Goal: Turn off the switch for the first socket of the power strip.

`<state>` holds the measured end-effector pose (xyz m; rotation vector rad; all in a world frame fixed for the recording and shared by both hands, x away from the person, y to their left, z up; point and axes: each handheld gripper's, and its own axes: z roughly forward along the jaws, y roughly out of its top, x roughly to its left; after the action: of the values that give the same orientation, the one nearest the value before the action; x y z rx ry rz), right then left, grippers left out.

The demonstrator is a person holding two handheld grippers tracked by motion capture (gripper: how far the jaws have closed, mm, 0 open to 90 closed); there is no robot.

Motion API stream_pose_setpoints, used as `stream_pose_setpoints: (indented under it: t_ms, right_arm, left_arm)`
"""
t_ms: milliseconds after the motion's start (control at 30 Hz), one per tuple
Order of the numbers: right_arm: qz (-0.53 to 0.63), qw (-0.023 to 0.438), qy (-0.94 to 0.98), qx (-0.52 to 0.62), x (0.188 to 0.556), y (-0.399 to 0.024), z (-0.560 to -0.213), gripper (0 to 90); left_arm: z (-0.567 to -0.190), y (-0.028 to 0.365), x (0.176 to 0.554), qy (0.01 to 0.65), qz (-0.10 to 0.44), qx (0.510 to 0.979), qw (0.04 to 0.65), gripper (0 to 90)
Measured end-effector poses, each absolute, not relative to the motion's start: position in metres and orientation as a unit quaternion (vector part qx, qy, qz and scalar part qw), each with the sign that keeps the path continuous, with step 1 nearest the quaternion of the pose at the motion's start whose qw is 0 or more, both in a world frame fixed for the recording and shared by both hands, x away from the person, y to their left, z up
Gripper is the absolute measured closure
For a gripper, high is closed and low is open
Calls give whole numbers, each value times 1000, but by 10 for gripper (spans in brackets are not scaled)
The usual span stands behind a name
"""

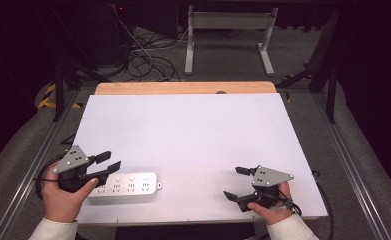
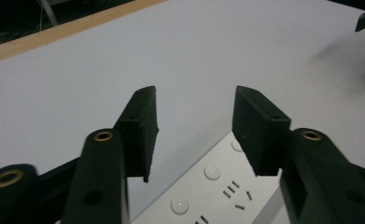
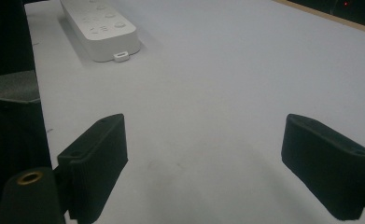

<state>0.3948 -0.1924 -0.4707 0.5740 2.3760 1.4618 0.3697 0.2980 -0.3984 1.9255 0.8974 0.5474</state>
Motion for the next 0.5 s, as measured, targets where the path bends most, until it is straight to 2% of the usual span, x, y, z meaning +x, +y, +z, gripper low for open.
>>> stream_pose_setpoints:
  t_ms: [200, 367, 500]
  right_arm:
    - [508, 148, 825, 198, 394, -193, -470, 148]
    - [510, 148, 824, 198, 394, -193, -470, 147]
    - [510, 150, 824, 197, 394, -193, -469, 147]
  left_arm:
    - [-396, 293, 369, 354, 215, 769, 487, 350]
    - [-394, 285, 370, 347, 198, 763, 508, 198]
    - [-398, 276, 371, 335, 185, 761, 525, 176]
